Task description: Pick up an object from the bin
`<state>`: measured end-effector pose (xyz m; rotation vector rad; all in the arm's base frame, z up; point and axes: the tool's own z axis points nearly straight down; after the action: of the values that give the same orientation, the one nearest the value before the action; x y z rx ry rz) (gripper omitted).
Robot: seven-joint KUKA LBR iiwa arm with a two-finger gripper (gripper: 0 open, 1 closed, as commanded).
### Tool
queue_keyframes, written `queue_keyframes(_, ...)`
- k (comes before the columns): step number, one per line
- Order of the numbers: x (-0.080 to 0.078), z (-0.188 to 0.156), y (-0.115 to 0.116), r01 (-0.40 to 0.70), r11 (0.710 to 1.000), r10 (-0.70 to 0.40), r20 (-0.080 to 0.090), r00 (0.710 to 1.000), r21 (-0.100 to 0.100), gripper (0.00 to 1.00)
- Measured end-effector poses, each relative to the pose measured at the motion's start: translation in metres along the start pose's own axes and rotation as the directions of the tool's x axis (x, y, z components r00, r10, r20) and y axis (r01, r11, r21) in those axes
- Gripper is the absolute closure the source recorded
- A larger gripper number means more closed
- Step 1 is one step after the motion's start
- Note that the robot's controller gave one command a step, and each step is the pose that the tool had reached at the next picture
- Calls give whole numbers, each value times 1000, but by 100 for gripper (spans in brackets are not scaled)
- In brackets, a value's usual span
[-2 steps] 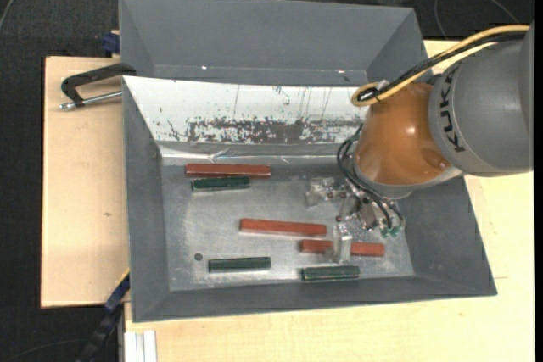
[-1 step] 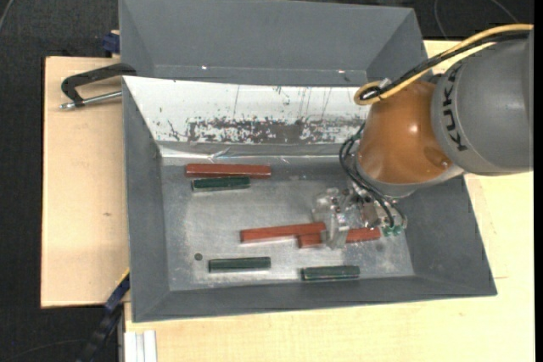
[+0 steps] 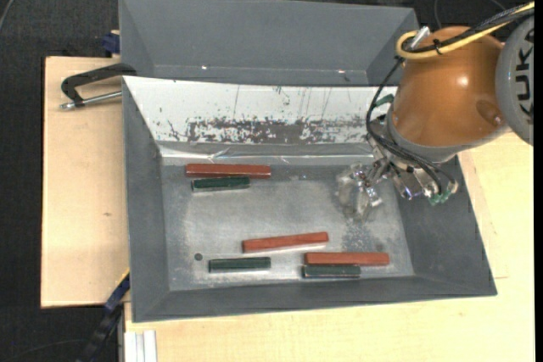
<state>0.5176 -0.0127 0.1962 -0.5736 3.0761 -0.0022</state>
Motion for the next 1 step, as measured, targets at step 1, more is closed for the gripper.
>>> queue_keyframes(1, 1, 3, 1, 0, 1000, 0, -6, 1000, -3, 0)
